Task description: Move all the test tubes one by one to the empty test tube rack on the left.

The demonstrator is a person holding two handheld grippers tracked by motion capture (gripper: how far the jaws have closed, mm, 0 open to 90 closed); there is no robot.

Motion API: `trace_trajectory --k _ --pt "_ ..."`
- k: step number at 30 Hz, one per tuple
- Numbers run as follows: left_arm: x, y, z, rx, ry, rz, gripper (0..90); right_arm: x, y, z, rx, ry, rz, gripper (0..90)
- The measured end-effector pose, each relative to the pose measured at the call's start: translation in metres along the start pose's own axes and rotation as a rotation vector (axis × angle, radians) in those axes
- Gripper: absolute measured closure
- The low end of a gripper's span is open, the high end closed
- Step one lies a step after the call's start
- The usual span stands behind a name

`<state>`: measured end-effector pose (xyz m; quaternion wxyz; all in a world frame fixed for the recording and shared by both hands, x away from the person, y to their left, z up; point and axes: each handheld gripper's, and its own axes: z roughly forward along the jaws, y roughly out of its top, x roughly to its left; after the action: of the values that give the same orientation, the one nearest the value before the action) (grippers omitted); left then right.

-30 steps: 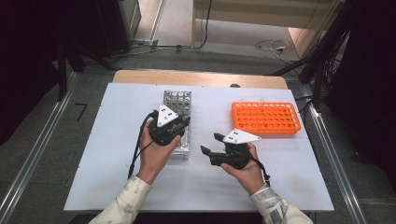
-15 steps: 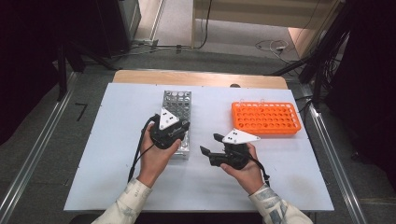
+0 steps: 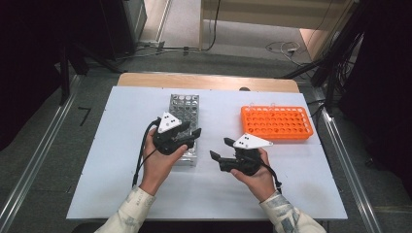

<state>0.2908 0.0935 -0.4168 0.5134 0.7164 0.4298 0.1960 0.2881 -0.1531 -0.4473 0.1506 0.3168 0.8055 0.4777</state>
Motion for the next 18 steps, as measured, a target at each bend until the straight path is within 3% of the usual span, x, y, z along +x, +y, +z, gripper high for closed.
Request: trace_trajectory --k 3,8,18 --pt "0.001 0.001 -0.005 -0.025 -0.012 -0.014 36.2 -0.003 0.0 -0.002 -0.007 -0.016 0.004 27.2" --pt "0.002 0.001 -0.008 -0.039 0.012 -0.024 20.7 -0.012 0.0 -0.005 -0.012 -0.046 0.012 24.6" --pt "0.008 -0.003 -0.006 -0.032 0.044 -0.034 16.2 -0.044 -0.002 -0.016 -0.035 -0.143 0.069 18.6"
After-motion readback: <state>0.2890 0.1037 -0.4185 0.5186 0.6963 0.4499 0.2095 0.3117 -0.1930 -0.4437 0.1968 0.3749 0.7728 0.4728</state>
